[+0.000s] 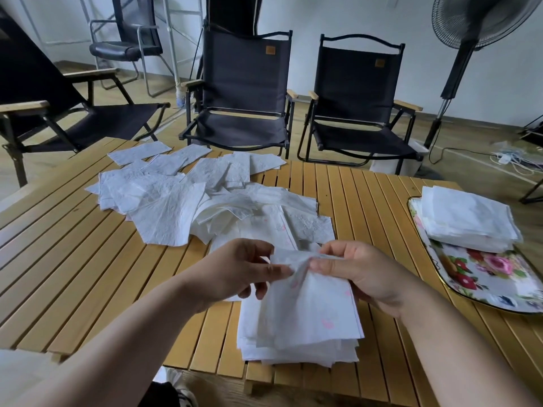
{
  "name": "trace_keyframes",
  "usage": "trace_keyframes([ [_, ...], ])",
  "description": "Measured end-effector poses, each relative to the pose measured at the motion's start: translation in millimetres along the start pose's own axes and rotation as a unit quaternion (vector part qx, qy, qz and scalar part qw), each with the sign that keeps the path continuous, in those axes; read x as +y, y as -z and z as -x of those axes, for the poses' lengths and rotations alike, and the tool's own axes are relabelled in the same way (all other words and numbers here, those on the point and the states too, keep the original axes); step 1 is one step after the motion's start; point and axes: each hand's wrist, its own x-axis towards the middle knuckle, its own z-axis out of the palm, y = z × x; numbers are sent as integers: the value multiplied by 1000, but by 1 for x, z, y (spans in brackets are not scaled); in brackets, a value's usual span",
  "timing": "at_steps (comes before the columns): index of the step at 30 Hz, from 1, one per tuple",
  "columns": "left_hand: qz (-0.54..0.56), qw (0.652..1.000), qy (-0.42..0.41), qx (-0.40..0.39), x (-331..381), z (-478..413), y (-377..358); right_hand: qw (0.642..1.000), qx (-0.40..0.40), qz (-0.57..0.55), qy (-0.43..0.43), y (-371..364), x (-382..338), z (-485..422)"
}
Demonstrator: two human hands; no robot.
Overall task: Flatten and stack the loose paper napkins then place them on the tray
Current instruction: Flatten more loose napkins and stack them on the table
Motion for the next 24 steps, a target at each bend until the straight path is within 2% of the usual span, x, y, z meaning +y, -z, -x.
trace_keyframes([
  [2,-39,997,70,-4,-4,-1,-1,997,-25,47,-51,-2,0,3],
  [4,-76,990,116,-1,-11,-4,-3,985,-28,145,-89,-7,2,2],
  [7,-105,984,140,16,-19,-10,-5,952,10,286,-109,-12,6,-3],
  [9,-137,979,146,33,-22,-12,-5,938,53,325,-106,-12,6,-6],
  [12,-231,960,144,69,-27,-15,4,926,135,344,-79,-14,2,-9],
  [14,-289,939,135,125,-30,-17,16,925,195,325,-43,-21,-2,-18],
  [17,-258,940,126,183,-31,-17,37,928,245,280,-15,-34,-3,-39],
  [24,-199,945,130,223,-39,-6,57,930,254,246,-103,-50,4,-85],
])
